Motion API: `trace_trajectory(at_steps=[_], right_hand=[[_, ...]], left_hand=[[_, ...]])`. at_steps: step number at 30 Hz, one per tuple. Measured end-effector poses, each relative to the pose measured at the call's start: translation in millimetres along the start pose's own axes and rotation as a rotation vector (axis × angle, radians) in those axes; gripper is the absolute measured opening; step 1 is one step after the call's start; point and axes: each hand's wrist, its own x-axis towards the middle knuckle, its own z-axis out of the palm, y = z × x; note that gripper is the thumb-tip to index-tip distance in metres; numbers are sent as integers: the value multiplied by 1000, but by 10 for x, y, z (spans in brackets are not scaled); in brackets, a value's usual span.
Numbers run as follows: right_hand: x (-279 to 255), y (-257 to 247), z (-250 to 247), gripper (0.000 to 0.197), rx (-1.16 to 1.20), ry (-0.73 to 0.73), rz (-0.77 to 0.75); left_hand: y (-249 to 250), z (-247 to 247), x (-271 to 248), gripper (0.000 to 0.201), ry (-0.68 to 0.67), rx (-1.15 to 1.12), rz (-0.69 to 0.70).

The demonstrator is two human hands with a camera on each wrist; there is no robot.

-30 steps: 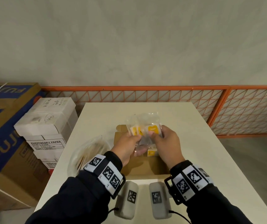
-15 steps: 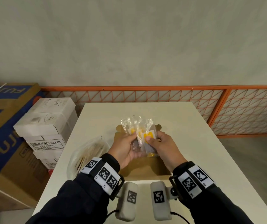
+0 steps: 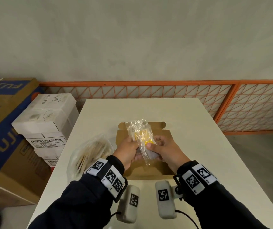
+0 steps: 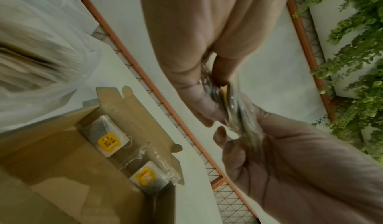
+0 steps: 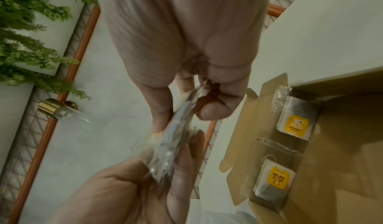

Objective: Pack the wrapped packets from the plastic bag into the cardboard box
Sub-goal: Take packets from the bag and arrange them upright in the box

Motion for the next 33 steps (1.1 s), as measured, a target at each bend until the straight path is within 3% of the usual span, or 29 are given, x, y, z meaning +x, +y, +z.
trace_trajectory(at_steps=[5,9,11,13,16,22,24,28,33], right_hand=[[50,35,-111,16,-5,-14,18],[148,93,-334,5,-210,96,-18],[230,146,-483,23,-409,162,-22],[294,195,-595,31,-565,169,-26],[367,245,-636,32,-787,140,-25],[543,298,-576,33,-981,93,-139],[594,308,-568,33,-1020,93,-154],[652,320,-546,10,-1038,98,-141],[705,375,-559,21,-1032,93,-71]], left_hand=[[-124,-131,203,12,177,61,-50],[-242,-356,341,9,297,503,4],[-279,-445,378,5,312,612,53],[-325,-496,420,22,317,690,80],[-379,-466,457,45,238,927,129],[-503,-348,571,45,-25,1263,158],[-511,-340,602,43,-44,1358,155],[-571,-356,645,25,-69,1422,169],[-635,-345,726,26,-71,1538,181]])
